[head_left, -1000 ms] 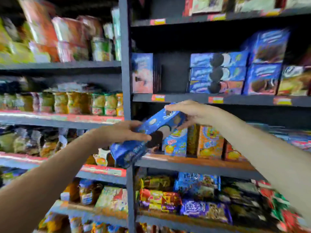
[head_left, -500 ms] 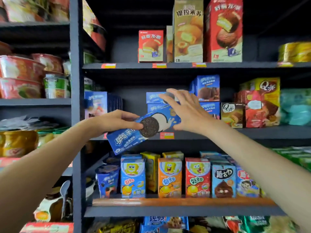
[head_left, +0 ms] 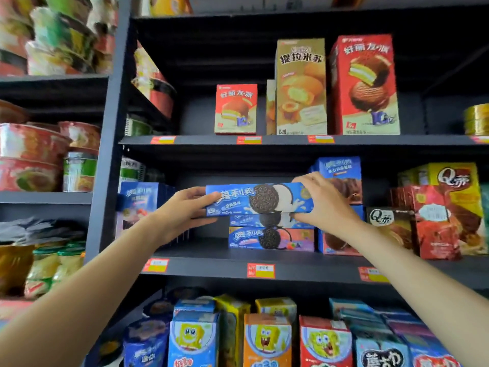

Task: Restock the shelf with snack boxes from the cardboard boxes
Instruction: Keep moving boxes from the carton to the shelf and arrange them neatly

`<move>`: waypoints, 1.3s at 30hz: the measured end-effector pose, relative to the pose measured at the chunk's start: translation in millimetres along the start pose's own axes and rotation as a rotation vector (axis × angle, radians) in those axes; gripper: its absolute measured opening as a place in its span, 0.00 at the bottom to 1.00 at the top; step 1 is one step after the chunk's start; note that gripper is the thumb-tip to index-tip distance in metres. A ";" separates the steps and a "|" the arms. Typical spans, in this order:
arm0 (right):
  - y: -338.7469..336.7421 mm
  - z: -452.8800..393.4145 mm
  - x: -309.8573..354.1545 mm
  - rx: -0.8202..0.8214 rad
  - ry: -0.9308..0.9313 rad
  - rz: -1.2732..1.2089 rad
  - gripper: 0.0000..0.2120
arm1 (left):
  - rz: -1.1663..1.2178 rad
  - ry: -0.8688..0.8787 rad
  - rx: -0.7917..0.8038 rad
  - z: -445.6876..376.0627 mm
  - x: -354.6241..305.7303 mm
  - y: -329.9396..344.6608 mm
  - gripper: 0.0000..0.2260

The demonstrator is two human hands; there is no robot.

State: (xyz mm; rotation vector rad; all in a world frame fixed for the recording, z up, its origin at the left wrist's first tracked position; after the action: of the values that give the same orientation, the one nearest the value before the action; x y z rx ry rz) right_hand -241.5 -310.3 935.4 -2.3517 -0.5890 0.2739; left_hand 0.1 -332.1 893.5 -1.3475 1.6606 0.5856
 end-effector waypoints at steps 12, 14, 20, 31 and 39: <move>43.2 -2.2 -18.0 0.341 -0.006 -0.138 0.38 | 0.066 -0.023 0.032 -18.1 32.1 -13.4 0.14; 46.8 -2.5 -19.2 0.373 0.004 -0.111 0.38 | 0.060 -0.073 0.076 -18.8 38.3 -13.6 0.24; 56.3 0.9 -36.3 0.480 0.130 -0.273 0.36 | 0.160 -0.201 -0.060 -21.5 55.8 -14.3 0.06; 57.2 19.7 -59.7 0.572 0.550 -0.955 0.25 | 0.117 -0.354 0.056 -29.0 61.0 4.3 0.22; 47.3 16.2 -59.3 0.537 0.340 -0.915 0.22 | 0.014 -0.156 0.230 -26.5 44.1 -1.0 0.25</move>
State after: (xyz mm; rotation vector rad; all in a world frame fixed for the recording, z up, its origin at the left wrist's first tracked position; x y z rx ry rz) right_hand -283.0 -361.0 893.7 -1.3861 -1.1643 -0.3424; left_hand -8.4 -376.5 869.0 -1.0977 1.5600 0.4794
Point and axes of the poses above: each hand's wrist, its own z-axis away from the middle knuckle, its own y-axis out of the palm, x = y × z, the point moved 9 cm from there along -z, towards the middle knuckle, and after that the axes turned 12 degrees about x, right-handed, at the moved point
